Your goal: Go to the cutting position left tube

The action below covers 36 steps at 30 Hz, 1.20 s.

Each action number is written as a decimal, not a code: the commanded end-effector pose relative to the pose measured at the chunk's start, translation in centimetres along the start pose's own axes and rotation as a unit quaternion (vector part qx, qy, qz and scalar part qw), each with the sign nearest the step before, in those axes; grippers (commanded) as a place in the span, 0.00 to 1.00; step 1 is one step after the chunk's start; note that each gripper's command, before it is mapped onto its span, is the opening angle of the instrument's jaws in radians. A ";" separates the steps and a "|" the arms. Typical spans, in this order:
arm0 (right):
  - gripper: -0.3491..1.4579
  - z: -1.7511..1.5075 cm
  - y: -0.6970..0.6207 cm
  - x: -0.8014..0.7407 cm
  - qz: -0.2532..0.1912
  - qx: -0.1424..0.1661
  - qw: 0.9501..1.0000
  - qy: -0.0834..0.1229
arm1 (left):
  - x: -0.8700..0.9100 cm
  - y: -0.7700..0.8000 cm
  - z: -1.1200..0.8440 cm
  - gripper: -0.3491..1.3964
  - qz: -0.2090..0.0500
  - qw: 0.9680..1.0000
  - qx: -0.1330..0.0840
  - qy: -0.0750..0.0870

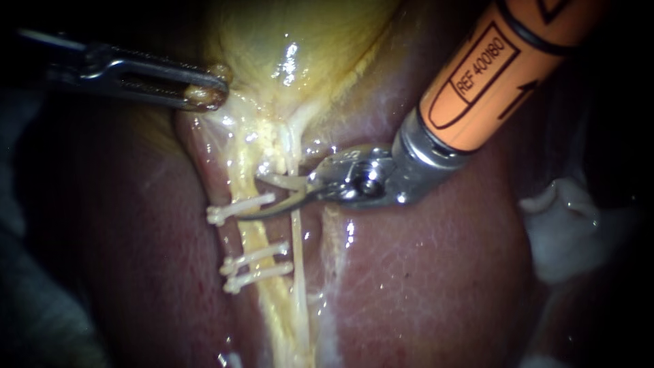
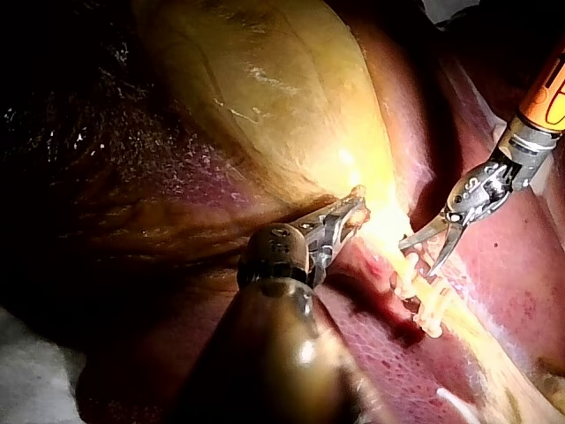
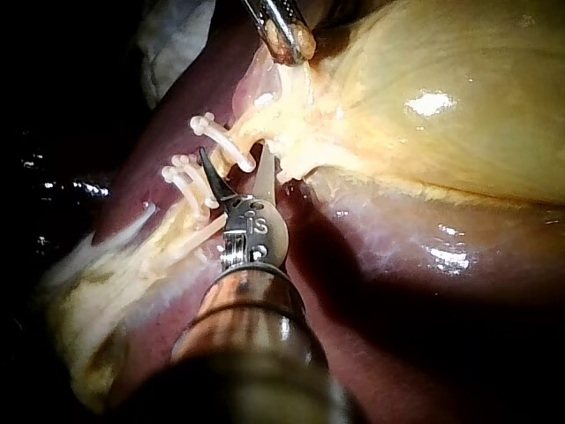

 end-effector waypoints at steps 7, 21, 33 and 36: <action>0.86 -0.05 -0.04 -0.01 -0.002 0.011 1.000 0.003 | 0.00 0.00 0.00 0.00 0.000 1.000 0.000 0.000; 0.89 -0.20 -0.13 -0.15 -0.032 0.062 0.998 0.007 | 0.00 -0.01 -0.02 0.00 0.000 1.000 -0.001 0.000; 0.93 -0.23 -0.13 -0.20 -0.059 0.139 0.988 0.044 | 0.00 -0.01 -0.02 0.00 0.000 1.000 -0.001 0.000; 0.93 -0.21 -0.13 -0.22 -0.068 0.151 0.985 0.041 | 0.00 -0.01 -0.02 0.00 0.000 1.000 -0.001 0.000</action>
